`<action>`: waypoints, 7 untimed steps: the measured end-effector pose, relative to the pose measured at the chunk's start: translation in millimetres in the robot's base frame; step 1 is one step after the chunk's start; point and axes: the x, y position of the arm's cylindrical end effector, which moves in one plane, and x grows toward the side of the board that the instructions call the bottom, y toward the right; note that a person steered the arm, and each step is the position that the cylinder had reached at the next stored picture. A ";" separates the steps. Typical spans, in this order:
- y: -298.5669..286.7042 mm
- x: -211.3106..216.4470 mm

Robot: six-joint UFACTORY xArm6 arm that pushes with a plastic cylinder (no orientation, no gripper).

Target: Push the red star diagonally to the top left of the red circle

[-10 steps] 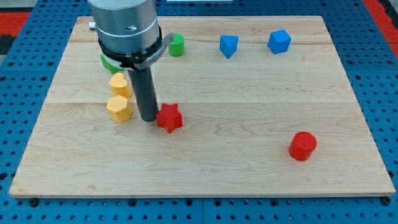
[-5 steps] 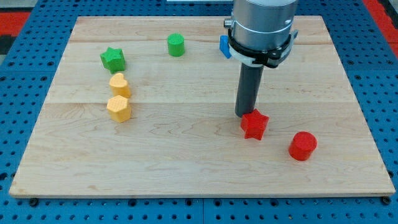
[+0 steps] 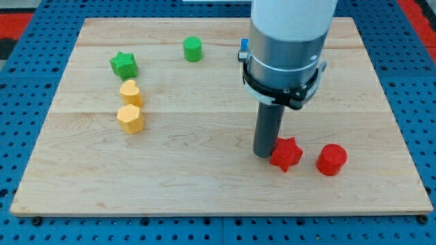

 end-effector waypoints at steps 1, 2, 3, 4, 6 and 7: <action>-10.7 26.8; 10.9 48.7; 55.0 45.7; 46.7 33.6; 34.2 25.7; 34.2 20.8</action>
